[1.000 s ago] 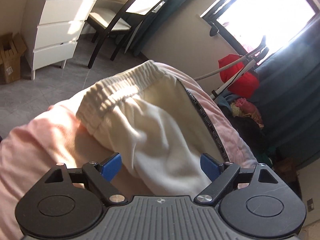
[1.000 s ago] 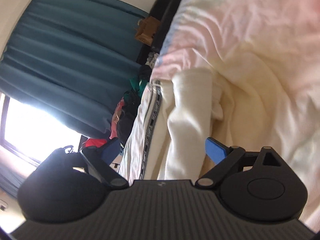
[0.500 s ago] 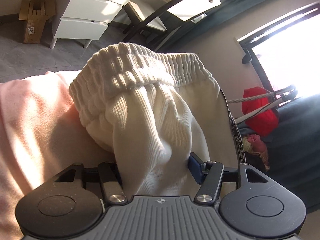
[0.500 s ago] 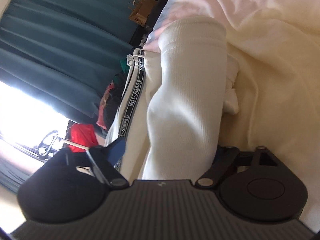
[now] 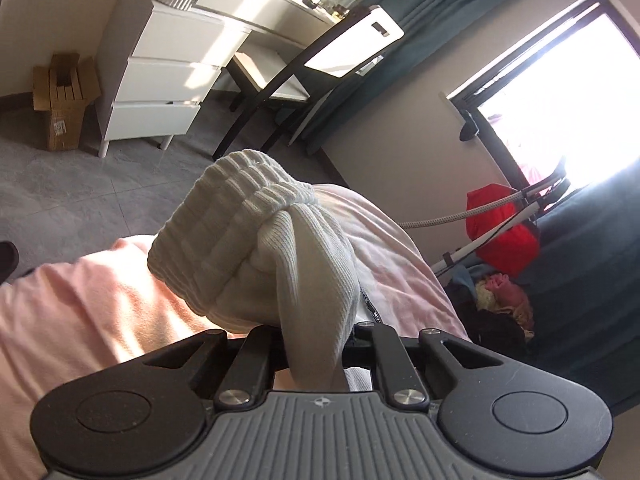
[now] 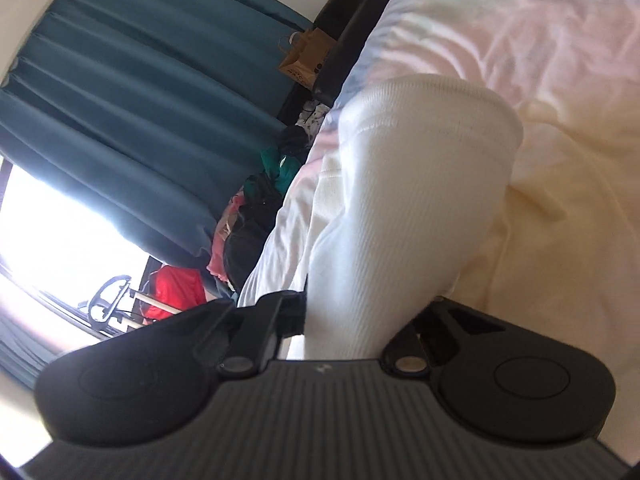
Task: Fold clothes
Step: 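Lay the folded waistband down and open the left gripper while the right gripper holds the leg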
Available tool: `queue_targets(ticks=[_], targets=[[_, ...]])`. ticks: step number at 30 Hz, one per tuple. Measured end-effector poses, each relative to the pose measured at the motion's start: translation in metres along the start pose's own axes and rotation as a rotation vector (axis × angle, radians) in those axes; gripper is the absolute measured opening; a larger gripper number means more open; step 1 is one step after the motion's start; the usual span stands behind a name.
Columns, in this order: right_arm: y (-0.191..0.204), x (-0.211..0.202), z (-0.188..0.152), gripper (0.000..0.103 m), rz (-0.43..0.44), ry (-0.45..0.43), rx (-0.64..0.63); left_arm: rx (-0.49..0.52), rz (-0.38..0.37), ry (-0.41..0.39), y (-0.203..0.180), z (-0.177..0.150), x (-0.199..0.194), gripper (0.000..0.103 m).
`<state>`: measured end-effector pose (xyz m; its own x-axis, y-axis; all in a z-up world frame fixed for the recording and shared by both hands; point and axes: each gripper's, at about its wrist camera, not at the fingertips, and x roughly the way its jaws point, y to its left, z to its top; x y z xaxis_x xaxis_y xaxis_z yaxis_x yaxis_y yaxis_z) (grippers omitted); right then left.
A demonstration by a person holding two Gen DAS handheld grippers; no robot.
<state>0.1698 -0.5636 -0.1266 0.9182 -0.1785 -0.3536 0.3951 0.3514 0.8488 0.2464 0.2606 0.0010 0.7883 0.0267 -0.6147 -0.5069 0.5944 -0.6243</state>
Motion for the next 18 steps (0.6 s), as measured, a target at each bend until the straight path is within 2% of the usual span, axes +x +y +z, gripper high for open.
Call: queue_targets(ticks=[4, 8, 10, 14, 18], targets=[[-0.024, -0.038, -0.012, 0.013, -0.018, 0.021, 0.009, -0.014, 0.005, 0.030, 0.033, 0.003, -0.053, 0.011], [-0.048, -0.063, -0.017, 0.013, -0.043, 0.072, 0.073, -0.004, 0.021, 0.067, 0.081, -0.001, -0.096, 0.012], [-0.053, -0.066, -0.017, 0.013, -0.052, 0.096, 0.066, 0.011, 0.044, 0.104, 0.107, -0.011, -0.097, 0.012], [-0.074, -0.067, -0.022, 0.013, -0.014, 0.129, 0.152, 0.059, 0.084, 0.169, 0.155, -0.032, -0.088, 0.016], [-0.087, -0.066, -0.024, 0.015, 0.005, 0.157, 0.179, 0.050, 0.026, 0.180, 0.183, -0.045, -0.089, 0.029]])
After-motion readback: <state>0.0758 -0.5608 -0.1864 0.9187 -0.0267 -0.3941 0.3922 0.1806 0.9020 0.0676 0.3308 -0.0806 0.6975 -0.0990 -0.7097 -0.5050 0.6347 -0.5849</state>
